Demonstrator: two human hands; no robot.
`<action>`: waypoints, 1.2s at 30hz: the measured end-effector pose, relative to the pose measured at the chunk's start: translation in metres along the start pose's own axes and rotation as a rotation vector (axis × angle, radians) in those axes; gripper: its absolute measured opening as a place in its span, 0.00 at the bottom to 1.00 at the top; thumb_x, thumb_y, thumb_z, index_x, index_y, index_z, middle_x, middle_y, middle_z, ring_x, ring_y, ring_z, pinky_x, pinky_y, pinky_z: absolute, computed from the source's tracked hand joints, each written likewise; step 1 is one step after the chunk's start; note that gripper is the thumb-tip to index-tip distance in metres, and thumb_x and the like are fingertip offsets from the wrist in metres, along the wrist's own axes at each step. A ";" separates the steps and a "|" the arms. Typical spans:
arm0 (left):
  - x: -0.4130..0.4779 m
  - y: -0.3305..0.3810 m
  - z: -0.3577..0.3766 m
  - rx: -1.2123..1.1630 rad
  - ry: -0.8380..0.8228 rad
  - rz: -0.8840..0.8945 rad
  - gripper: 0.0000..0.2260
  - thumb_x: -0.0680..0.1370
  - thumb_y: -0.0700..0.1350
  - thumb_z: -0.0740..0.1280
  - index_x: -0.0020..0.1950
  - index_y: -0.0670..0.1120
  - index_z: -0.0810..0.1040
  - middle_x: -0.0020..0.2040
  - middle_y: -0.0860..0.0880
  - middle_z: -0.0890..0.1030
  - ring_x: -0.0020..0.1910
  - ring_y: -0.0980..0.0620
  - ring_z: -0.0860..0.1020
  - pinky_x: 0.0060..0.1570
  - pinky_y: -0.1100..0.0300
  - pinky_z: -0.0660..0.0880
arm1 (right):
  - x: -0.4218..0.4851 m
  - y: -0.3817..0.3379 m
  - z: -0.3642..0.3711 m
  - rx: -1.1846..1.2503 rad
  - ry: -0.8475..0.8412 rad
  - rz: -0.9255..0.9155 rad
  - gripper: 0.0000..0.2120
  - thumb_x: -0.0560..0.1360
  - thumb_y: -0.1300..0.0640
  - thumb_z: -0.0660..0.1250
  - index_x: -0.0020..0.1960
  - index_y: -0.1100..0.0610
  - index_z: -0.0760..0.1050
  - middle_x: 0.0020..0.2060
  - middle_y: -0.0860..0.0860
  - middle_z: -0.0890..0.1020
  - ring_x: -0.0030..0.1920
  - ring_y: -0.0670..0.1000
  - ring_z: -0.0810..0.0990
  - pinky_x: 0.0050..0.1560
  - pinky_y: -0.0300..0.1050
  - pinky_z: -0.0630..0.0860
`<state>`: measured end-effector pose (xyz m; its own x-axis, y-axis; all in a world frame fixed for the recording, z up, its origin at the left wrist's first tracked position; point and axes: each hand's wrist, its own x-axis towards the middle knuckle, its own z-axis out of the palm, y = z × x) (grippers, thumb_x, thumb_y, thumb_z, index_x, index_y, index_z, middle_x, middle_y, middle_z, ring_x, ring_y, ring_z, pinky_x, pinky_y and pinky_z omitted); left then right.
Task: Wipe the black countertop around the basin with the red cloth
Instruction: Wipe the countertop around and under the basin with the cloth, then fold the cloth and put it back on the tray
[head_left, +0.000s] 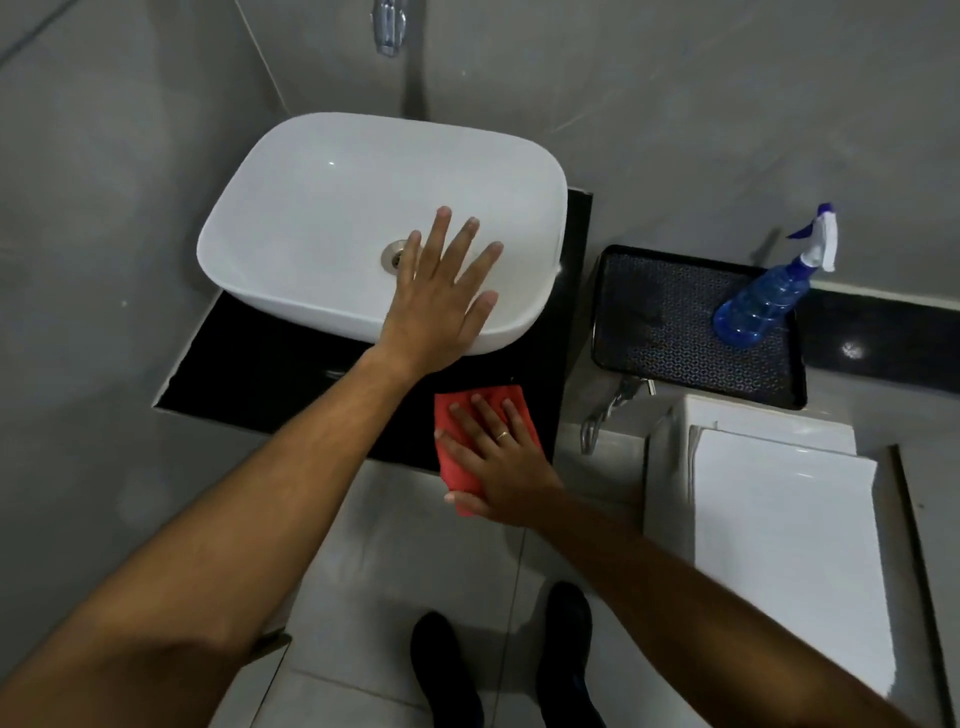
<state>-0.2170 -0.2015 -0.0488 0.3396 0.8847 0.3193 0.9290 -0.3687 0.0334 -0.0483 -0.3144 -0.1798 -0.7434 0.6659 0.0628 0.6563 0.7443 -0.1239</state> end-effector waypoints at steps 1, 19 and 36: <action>0.002 0.000 0.004 0.015 -0.087 0.005 0.25 0.84 0.56 0.48 0.79 0.49 0.60 0.81 0.42 0.57 0.80 0.37 0.51 0.74 0.35 0.52 | 0.001 0.003 0.002 -0.017 -0.004 -0.002 0.38 0.75 0.30 0.53 0.78 0.49 0.54 0.78 0.58 0.54 0.78 0.64 0.46 0.74 0.68 0.47; 0.009 0.000 0.016 -0.052 -0.395 -0.092 0.36 0.77 0.66 0.32 0.81 0.52 0.50 0.82 0.45 0.51 0.80 0.42 0.41 0.77 0.41 0.41 | -0.046 0.028 -0.011 0.106 0.141 0.039 0.24 0.81 0.48 0.59 0.69 0.63 0.71 0.70 0.62 0.71 0.74 0.61 0.64 0.72 0.62 0.63; 0.007 0.006 0.003 -0.055 -0.374 -0.116 0.30 0.81 0.62 0.40 0.81 0.51 0.47 0.82 0.49 0.46 0.80 0.47 0.39 0.78 0.42 0.45 | -0.005 0.227 -0.093 0.686 0.352 0.761 0.24 0.82 0.51 0.58 0.75 0.59 0.62 0.72 0.57 0.69 0.71 0.57 0.69 0.71 0.54 0.66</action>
<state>-0.2085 -0.1967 -0.0498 0.2724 0.9605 -0.0566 0.9586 -0.2658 0.1025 0.1165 -0.1436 -0.1166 -0.0212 0.9998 0.0028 0.6362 0.0157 -0.7714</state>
